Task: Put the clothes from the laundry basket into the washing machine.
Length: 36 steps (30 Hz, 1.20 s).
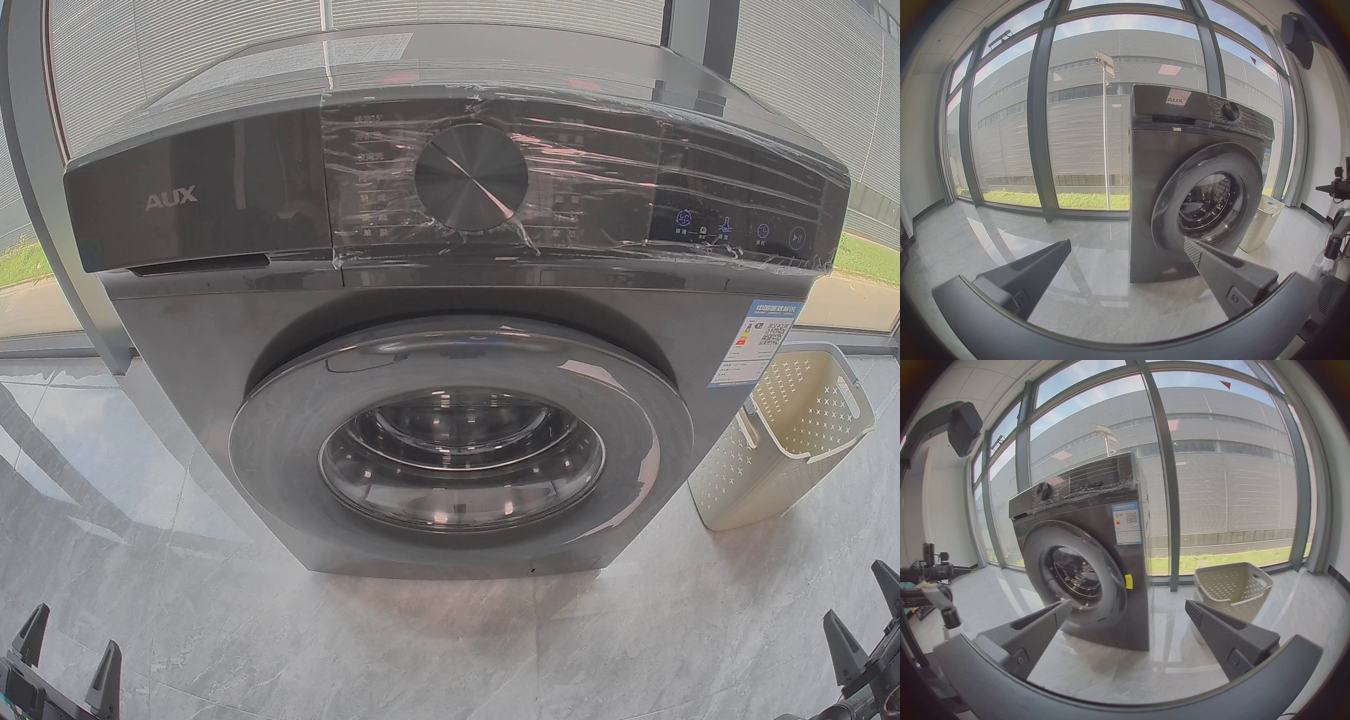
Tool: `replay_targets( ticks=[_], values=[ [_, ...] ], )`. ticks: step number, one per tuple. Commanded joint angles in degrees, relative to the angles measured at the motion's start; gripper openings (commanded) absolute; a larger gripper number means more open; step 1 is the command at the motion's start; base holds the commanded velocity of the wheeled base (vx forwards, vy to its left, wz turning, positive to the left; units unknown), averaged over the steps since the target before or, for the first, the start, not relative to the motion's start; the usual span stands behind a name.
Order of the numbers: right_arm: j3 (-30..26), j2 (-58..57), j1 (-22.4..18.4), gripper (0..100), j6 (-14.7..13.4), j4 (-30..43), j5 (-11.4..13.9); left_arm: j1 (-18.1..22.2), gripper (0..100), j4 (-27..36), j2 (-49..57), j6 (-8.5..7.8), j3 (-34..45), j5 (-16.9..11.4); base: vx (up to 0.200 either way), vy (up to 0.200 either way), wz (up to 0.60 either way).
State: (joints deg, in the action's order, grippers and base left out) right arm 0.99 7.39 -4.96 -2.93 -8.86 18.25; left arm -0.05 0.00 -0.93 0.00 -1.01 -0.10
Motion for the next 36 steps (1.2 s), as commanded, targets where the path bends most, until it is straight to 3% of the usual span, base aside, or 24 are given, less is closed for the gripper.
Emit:
replay_targets(
  ticks=[1, 2, 3, 4, 8, 13, 14, 16, 18, 21, 32, 36],
  values=[
    [-0.99, -2.82, -0.66, 100, 1.26, 3.06, -8.23, -0.04, 100, 0.0, 0.93, 0.26, 0.84, 0.01, 0.0, 0.0, 0.0],
    [-0.99, -2.82, -0.66, 100, 2.66, 5.08, -15.35, 0.05, 100, 0.0, 0.93, 0.26, 0.84, 0.01, 0.0, 0.0, 0.0],
    [-0.99, -2.82, -0.66, 100, 2.66, 5.08, -15.35, 0.05, 100, 0.0, 0.93, 0.26, 0.84, 0.01, 0.0, 0.0, 0.0],
    [-0.99, -2.73, -0.66, 100, 3.37, 6.05, -18.16, 0.05, 100, 0.0, 0.93, 0.26, 0.84, 0.01, 0.0, 0.0, 0.0],
    [-0.99, -2.82, -0.66, 100, 5.47, 6.4, -17.99, -0.04, 100, 0.0, 0.93, 0.44, 0.84, 0.1, 0.0, 0.0, 0.0],
    [-0.99, -2.99, 0.13, 100, 6.97, 6.31, -15.96, 0.05, 100, 0.0, 0.93, 0.44, 0.84, 0.19, 0.0, 0.0, 0.0],
    [-0.99, -4.14, 3.82, 100, 6.97, 6.4, -15.96, 0.05, 100, 0.0, 0.93, 0.53, 0.84, 0.27, 0.0, 0.0, 0.0],
    [-0.99, -6.07, 7.07, 100, 6.71, 6.4, -16.05, 0.05, 100, 0.0, 0.93, 0.53, 0.84, 0.27, 0.0, 0.0, 0.0],
    [-0.99, -7.39, 5.93, 100, 6.09, 7.1, -16.49, -0.04, 100, 0.0, 0.93, 0.35, 0.84, 0.27, 0.0, 0.0, 0.0],
    [-0.99, -7.39, 5.4, 100, 2.31, 7.9, -18.95, -0.04, 100, 0.0, 0.93, 0.35, 0.84, 0.19, 0.0, 0.0, 0.0],
    [-0.9, -7.39, 5.4, 100, 3.01, 9.13, -18.86, 0.05, 100, 0.0, 0.93, 0.53, 0.84, 0.27, 0.0, 0.0, 0.0],
    [-0.99, -7.39, 5.4, 100, 3.28, 8.6, -16.32, -0.04, 100, 0.0, 0.93, 0.18, 0.84, 0.19, 0.0, 0.0, 0.0]
  ],
)
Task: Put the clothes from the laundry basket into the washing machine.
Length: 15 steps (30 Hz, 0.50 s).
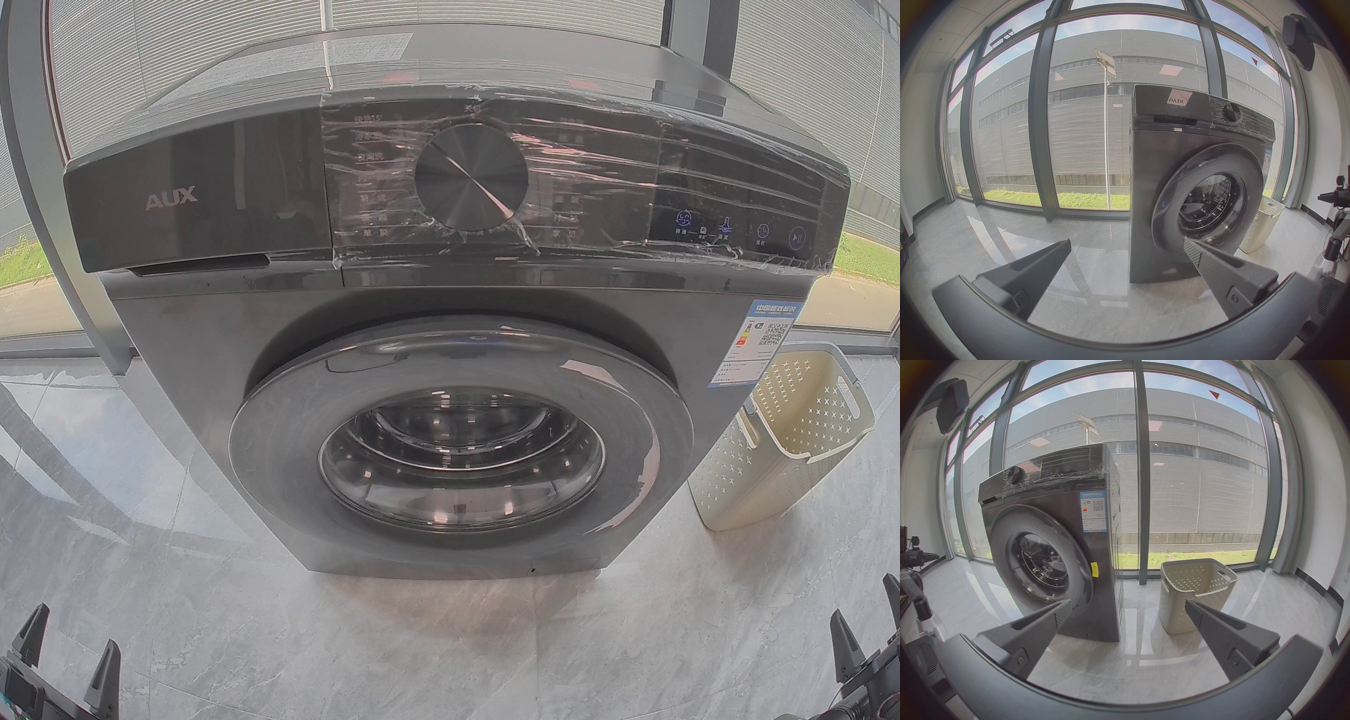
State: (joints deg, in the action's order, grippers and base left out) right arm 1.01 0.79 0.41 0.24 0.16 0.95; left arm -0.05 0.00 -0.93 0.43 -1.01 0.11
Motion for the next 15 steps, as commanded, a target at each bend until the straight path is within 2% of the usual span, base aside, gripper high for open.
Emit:
replay_targets(
  ticks=[1, 15],
  values=[
    [-1.01, -0.79, 0.02, 100, 0.11, -0.42, 0.98, -0.04, 100, 0.0, 0.93, -0.34, 0.84, -0.11, 0.0, 0.0, 0.0],
    [-0.84, -0.79, 0.2, 100, 0.11, 0.19, 0.98, -0.04, 100, 0.09, 0.93, 0.1, 0.75, -0.11, 0.0, 0.0, 0.0]
  ],
)
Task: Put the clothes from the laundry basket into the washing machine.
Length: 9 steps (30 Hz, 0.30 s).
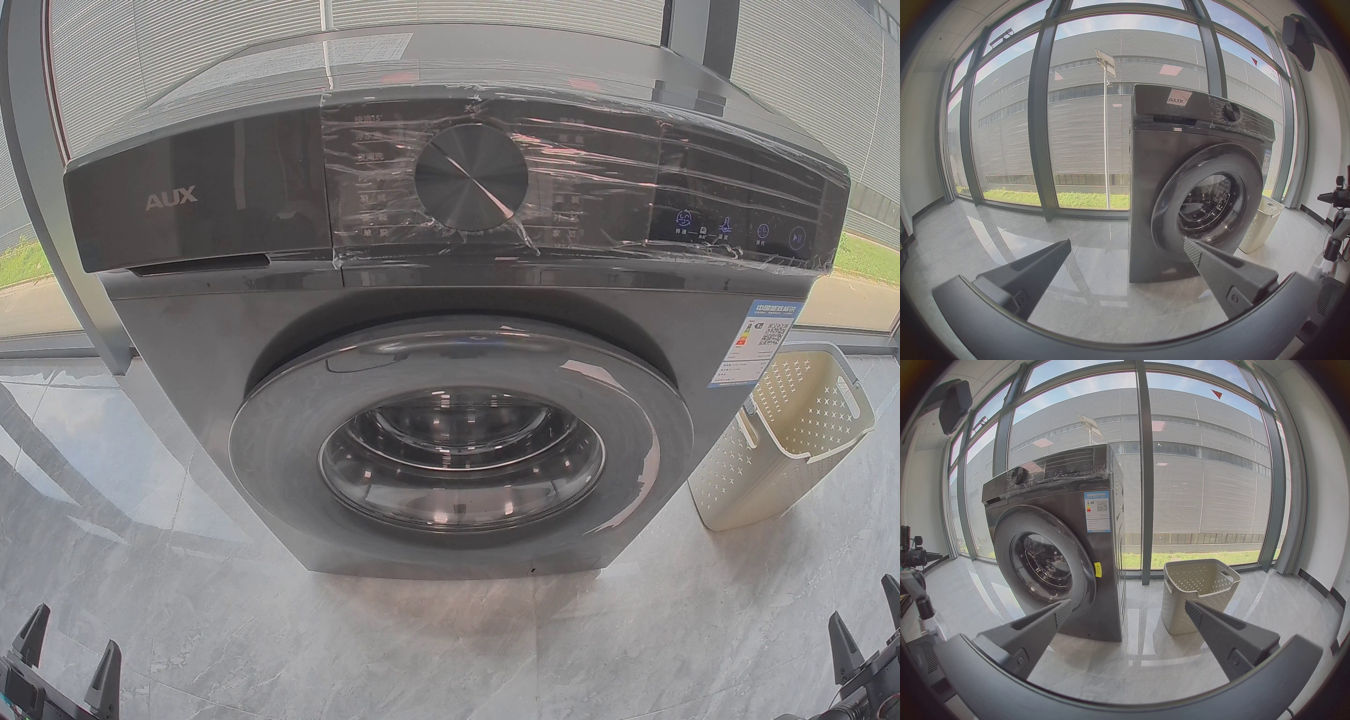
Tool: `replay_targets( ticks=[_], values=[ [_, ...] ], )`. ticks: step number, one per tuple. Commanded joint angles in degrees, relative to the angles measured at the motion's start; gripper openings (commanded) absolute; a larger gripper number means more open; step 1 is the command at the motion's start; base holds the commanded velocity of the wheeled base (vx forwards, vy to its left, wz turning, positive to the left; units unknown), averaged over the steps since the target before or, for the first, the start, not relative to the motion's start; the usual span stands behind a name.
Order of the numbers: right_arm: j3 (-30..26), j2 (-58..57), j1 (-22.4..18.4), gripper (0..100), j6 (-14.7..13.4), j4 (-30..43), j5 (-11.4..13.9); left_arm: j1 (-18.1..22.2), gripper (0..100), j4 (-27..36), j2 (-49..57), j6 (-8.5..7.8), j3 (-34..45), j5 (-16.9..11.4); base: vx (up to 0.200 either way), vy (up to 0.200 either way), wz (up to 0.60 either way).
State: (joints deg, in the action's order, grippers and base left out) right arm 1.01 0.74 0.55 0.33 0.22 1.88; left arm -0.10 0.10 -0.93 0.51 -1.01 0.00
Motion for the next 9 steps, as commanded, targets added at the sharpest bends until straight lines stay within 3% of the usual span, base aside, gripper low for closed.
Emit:
replay_targets(
  ticks=[1, 4, 9],
  values=[
    [-0.84, -0.74, 0.07, 100, 0.02, 0.22, 0.06, 0.01, 100, -0.01, 0.93, 0.1, 0.84, 0.0, 0.0, 0.0, 0.0],
    [-0.84, -0.57, 0.24, 100, 0.02, 0.22, 0.06, 0.01, 100, -0.1, 0.93, -1.04, 0.84, 0.18, 0.0, 0.0, 0.0],
    [-0.84, 1.72, 0.68, 100, 0.02, 0.22, -0.03, 0.1, 100, -0.1, 0.93, -1.04, 0.92, 0.18, 0.0, 0.0, 0.0]
  ],
)
